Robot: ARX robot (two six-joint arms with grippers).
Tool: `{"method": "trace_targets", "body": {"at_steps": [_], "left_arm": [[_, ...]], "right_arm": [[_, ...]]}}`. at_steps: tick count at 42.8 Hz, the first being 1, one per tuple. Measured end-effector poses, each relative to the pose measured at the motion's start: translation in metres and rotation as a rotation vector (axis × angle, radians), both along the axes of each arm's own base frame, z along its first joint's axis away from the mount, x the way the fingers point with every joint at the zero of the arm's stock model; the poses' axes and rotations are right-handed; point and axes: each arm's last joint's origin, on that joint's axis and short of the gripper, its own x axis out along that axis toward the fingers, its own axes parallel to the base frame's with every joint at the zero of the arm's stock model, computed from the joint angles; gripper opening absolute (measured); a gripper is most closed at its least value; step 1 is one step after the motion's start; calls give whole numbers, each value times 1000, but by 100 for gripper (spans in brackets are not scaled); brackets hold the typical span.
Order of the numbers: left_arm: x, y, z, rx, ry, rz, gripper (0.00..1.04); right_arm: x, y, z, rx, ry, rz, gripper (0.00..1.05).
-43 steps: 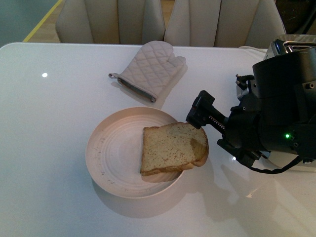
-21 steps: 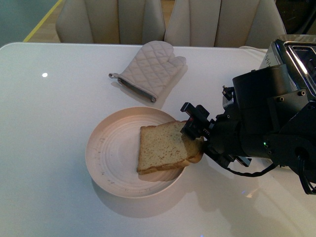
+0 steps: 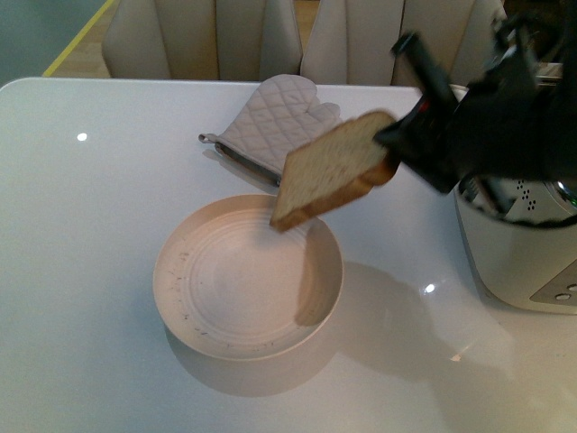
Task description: Put bread into toaster
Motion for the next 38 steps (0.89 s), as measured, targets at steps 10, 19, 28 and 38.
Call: {"method": "trace_targets", "body": {"at_steps": [10, 19, 28, 38], "left_arm": [[0, 0, 0, 0, 0, 0, 98], [0, 0, 0, 0, 0, 0, 98], [0, 0, 0, 0, 0, 0, 98], [0, 0, 0, 0, 0, 0, 98]], "right_arm": [[-6, -47, 127, -289, -312, -164, 3], [-11, -78, 180, -662, -385, -169, 3], [-9, -90, 171, -838, -312, -151, 3], [-10, -100, 165, -893, -245, -162, 3]]}}
